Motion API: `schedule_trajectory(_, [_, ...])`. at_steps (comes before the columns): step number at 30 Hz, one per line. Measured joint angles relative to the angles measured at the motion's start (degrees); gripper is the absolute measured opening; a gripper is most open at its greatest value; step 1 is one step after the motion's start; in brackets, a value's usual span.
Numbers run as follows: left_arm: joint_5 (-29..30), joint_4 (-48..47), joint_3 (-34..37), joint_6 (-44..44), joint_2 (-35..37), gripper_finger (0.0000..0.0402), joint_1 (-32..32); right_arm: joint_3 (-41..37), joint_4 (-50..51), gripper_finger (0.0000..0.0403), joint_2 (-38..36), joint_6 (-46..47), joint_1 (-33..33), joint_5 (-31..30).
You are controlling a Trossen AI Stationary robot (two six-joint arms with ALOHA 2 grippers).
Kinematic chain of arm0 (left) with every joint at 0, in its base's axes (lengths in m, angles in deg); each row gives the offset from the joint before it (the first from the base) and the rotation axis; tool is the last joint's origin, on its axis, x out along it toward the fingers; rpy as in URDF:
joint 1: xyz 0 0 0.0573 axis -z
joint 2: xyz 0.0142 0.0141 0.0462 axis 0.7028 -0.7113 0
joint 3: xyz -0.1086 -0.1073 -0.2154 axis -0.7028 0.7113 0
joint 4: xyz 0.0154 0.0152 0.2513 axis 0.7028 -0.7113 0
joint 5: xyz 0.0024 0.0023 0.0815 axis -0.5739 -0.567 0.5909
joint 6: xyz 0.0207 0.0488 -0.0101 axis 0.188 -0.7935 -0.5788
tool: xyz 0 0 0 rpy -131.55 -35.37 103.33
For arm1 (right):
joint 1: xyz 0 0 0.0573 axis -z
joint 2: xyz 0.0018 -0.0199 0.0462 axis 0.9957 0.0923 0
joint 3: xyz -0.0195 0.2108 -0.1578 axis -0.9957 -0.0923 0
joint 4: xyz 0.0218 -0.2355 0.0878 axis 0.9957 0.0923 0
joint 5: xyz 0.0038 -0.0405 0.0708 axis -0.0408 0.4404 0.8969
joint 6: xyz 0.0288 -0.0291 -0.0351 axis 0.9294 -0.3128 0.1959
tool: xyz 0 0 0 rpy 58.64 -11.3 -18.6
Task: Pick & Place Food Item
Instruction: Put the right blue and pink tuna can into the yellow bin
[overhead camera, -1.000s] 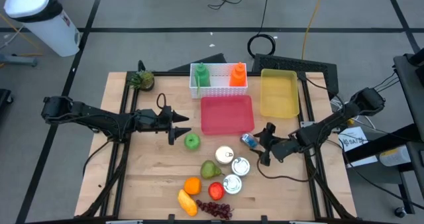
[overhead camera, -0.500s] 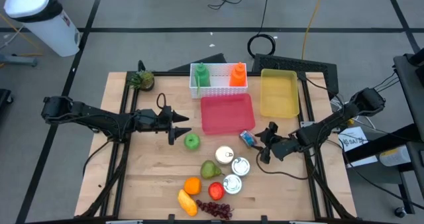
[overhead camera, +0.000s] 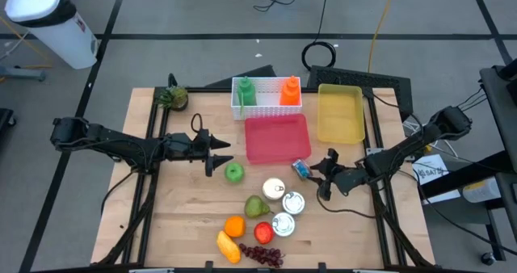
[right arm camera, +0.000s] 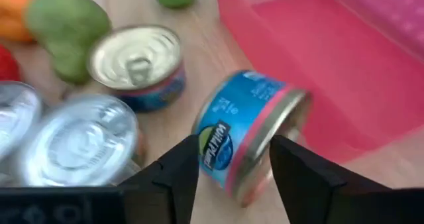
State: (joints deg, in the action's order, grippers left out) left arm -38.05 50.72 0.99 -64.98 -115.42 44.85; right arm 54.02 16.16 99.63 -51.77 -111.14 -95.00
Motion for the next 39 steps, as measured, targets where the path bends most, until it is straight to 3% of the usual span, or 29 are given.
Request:
schedule_trajectory(10, [0.00,0.01,0.00,-0.01,0.00,0.0301,0.01,0.02,-19.25,0.0171,-0.27,-7.25,0.20,-0.13])
schedule_trajectory(16, [0.00,0.00,0.00,0.07,0.01,0.0301,0.01,0.22,-26.69,0.0175,-0.27,-17.10,0.20,-1.73])
schedule_trajectory(21, [0.00,0.02,0.00,0.11,-0.01,0.0301,0.01,4.94,-18.67,0.0220,0.62,-17.26,0.57,-2.17])
schedule_trajectory(25, [0.00,0.02,0.00,0.17,0.01,0.0301,-0.01,11.87,-3.34,0.0266,3.94,-12.87,1.01,-2.65])
schedule_trajectory(28, [0.00,0.03,0.00,0.17,0.00,0.0301,0.00,15.48,4.47,0.0287,7.49,-11.88,0.96,3.38])
schedule_trajectory(33, [0.00,-0.07,0.00,0.20,-0.01,0.0301,-0.01,16.53,8.08,0.0284,10.96,-10.84,0.96,13.49])
schedule_trajectory(39, [0.00,-0.09,0.00,0.20,0.00,0.0301,0.01,16.55,15.03,0.0260,10.69,-6.24,0.87,13.45])
